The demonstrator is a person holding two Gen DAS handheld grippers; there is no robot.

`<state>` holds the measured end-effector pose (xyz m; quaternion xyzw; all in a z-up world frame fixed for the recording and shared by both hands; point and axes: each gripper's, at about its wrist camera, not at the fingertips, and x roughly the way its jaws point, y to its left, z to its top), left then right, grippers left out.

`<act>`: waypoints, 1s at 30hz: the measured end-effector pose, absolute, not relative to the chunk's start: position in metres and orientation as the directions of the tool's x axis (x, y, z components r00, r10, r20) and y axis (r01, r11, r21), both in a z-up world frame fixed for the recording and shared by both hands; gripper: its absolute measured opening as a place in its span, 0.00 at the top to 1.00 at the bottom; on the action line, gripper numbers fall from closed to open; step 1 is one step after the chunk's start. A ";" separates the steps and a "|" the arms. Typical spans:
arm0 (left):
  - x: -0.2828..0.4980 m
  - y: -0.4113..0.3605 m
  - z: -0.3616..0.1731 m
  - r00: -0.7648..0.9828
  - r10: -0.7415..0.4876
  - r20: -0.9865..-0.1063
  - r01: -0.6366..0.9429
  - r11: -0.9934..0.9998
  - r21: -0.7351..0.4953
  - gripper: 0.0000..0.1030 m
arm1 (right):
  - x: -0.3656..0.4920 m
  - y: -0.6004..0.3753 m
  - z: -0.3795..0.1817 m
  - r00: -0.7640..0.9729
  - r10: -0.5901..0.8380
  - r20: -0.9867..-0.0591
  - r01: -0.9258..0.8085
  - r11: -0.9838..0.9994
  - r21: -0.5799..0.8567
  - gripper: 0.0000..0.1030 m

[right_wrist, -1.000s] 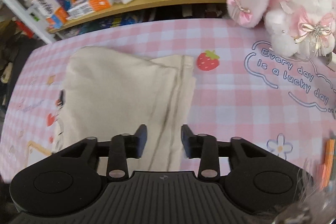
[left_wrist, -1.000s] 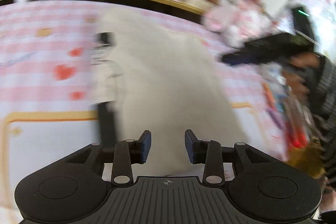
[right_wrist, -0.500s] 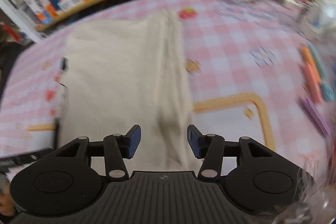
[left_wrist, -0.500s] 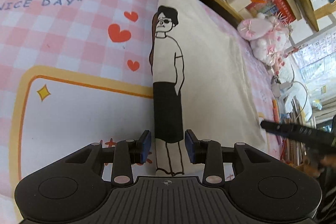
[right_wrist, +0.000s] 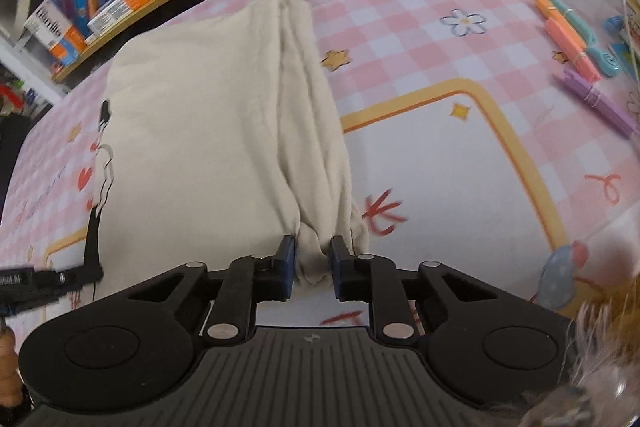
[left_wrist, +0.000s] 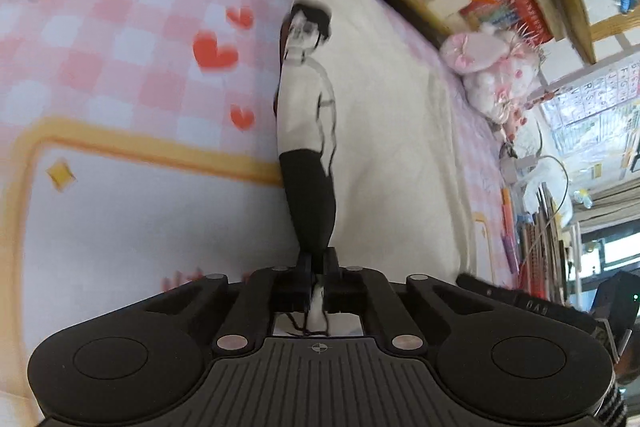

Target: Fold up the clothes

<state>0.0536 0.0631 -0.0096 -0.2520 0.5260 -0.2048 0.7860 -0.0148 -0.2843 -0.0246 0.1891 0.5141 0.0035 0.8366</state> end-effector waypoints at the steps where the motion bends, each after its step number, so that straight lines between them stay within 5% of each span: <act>1: 0.051 0.070 -0.008 0.364 -0.574 -0.733 0.050 0.799 -0.600 0.98 | -0.016 -0.279 -0.024 0.468 0.218 -0.856 0.178 0.926 0.333 0.85; 13: 0.023 0.132 -0.011 0.360 -0.495 -0.791 -0.041 0.838 -0.544 0.96 | -0.036 -0.207 -0.022 0.419 0.339 -0.842 -0.028 0.932 0.361 0.85; 22: 0.064 0.138 0.007 0.458 -0.441 -0.772 0.092 0.887 -0.453 0.70 | -0.035 -0.216 -0.023 0.395 0.356 -0.847 -0.026 0.926 0.377 0.85; 30: 0.166 0.134 0.001 0.580 -0.368 -0.727 0.034 0.902 -0.430 0.64 | -0.031 -0.204 -0.020 0.382 0.311 -0.870 -0.078 0.949 0.305 0.85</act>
